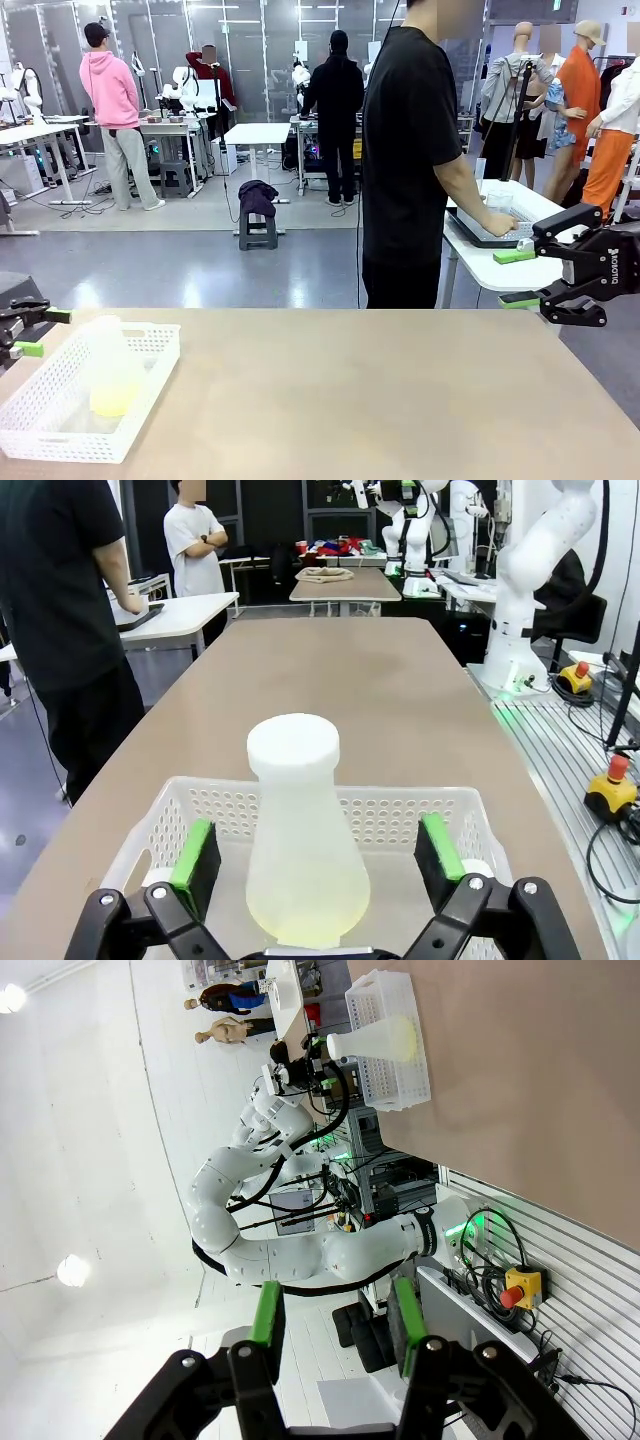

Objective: Prepare the solutions needed for the experiment.
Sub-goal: When the human places the Big flask in the center of the table, pick up the Big flask and place it in the left Organizing basket.

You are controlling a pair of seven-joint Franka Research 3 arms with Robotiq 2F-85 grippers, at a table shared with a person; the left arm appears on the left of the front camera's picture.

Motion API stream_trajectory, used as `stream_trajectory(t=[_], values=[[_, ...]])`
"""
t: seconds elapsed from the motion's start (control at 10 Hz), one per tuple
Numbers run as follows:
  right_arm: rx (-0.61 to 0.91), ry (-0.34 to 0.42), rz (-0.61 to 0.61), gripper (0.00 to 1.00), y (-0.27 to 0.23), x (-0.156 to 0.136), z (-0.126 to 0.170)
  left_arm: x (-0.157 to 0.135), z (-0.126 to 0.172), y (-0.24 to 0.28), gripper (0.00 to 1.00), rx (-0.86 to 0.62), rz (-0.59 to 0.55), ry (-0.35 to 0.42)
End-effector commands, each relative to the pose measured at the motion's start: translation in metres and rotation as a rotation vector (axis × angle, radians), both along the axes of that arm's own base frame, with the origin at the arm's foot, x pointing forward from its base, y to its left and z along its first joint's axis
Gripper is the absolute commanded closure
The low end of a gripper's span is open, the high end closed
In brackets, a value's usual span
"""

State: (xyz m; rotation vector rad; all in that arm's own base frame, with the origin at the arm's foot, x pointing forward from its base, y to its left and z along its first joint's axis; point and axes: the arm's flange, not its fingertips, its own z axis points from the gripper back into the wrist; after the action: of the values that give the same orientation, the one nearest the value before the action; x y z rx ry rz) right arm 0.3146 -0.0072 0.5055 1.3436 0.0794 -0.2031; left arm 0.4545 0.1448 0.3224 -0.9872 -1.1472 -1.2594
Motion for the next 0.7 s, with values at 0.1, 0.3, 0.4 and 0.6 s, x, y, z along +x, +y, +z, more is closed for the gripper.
stream_trajectory(t=[0.1,0.3,0.4,0.6], values=[[0.015,-0.012,0.003,0.45,0.0006,0.0015,0.0014,0.0,0.0,0.0,0.0,0.0,0.0,0.0],[0.015,-0.012,0.003,0.45,0.0006,0.0015,0.0014,0.0,0.0,0.0,0.0,0.0,0.0,0.0],[0.015,-0.012,0.003,0.45,0.0006,0.0015,0.0014,0.0,0.0,0.0,0.0,0.0,0.0,0.0],[0.015,-0.012,0.003,0.45,0.0006,0.0015,0.0014,0.0,0.0,0.0,0.0,0.0,0.0,0.0]])
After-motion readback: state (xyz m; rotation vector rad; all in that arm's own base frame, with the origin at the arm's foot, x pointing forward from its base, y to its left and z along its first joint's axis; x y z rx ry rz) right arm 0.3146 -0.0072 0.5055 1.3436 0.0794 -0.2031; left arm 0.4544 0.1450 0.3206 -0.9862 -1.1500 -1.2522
